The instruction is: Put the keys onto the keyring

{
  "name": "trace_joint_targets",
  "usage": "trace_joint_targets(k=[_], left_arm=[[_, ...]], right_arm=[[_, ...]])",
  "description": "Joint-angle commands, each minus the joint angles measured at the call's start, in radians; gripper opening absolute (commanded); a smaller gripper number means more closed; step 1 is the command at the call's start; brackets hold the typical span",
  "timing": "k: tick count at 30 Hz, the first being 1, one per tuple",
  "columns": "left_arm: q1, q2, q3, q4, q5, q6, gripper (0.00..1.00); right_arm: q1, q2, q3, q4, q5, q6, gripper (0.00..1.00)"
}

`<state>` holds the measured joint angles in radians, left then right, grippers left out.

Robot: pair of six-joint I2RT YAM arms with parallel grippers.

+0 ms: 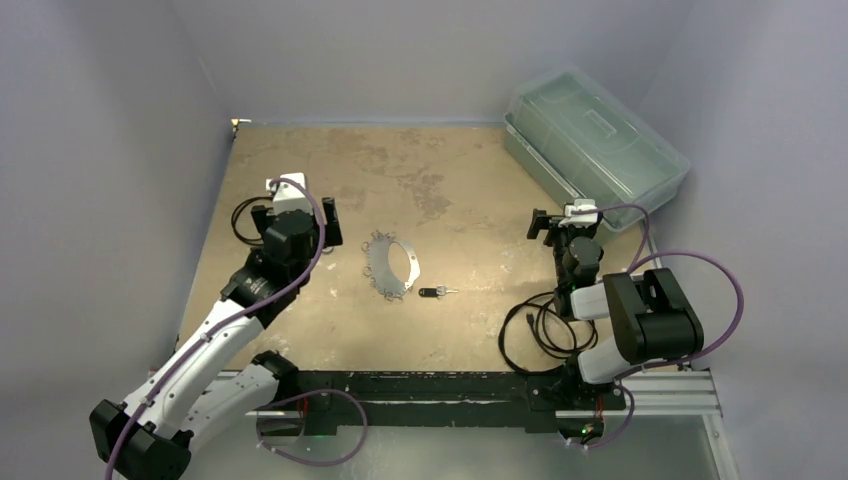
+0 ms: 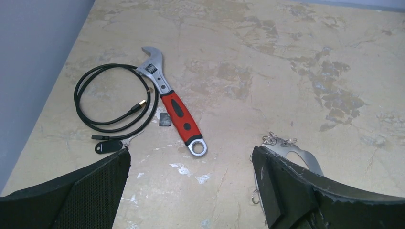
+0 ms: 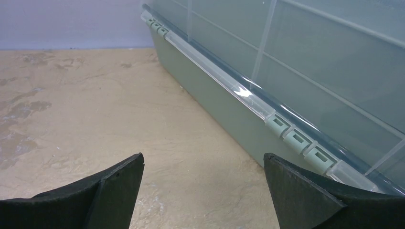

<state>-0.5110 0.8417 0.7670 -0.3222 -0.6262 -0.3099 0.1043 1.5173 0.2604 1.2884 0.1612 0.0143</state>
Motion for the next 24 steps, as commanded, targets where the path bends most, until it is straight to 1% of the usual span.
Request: trace_joint_targets(k=[1, 3, 5, 8, 9, 11, 12, 14, 16, 17, 18, 20, 21, 24], left_arm=[[0.001, 0.001, 0.019, 0.051, -0.019, 0.014, 0.99], [0.005, 0.034, 0.030, 0.052, -0.018, -0.012, 0.99], [0.005, 0.071, 0.053, 0.042, -0.010, -0.037, 0.99], [0.005, 0.090, 0.075, 0.026, 0.096, -0.019, 0.99], [0.005, 0.086, 0.068, 0.037, 0.115, -0.008, 0.99], [0.005, 0.083, 0.059, 0.050, 0.123, 0.001, 0.99], [0.005, 0.085, 0.058, 0.051, 0.127, 0.006, 0.99], [0.005, 0.094, 0.062, 0.048, 0.141, 0.016, 0.99], [0.005, 0.095, 0.063, 0.049, 0.160, 0.029, 0.99], [0.005, 0.094, 0.063, 0.050, 0.164, 0.033, 0.99], [0.005, 0.091, 0.064, 0.051, 0.167, 0.038, 0.99], [0.006, 0.087, 0.059, 0.054, 0.173, 0.046, 0.99], [0.007, 0.085, 0.055, 0.056, 0.175, 0.047, 0.99], [0.008, 0.091, 0.051, 0.059, 0.189, 0.053, 0.99]], right_arm=[[-0.004, -0.008, 0.025, 0.031, -0.011, -0.021, 0.99], [-0.004, -0.007, 0.027, 0.029, -0.012, -0.021, 0.99], [-0.010, -0.006, 0.044, -0.002, 0.007, 0.018, 0.99], [-0.023, -0.006, 0.046, -0.011, 0.012, 0.039, 0.99], [-0.024, -0.009, 0.041, -0.004, 0.029, 0.038, 0.99], [-0.008, -0.052, 0.039, -0.017, 0.139, 0.024, 0.99], [0.002, -0.101, 0.059, -0.094, 0.172, 0.026, 0.99], [0.009, -0.194, 0.133, -0.301, 0.208, 0.040, 0.99], [0.009, -0.265, 0.203, -0.454, 0.211, 0.161, 0.99], [0.009, -0.317, 0.247, -0.570, 0.181, 0.231, 0.99], [0.009, -0.349, 0.266, -0.623, 0.159, 0.314, 0.99], [0.005, -0.402, 0.272, -0.697, 0.182, 0.543, 0.99], [0.003, -0.423, 0.285, -0.750, 0.162, 0.597, 0.99], [0.003, -0.443, 0.330, -0.823, 0.010, 0.600, 0.99]])
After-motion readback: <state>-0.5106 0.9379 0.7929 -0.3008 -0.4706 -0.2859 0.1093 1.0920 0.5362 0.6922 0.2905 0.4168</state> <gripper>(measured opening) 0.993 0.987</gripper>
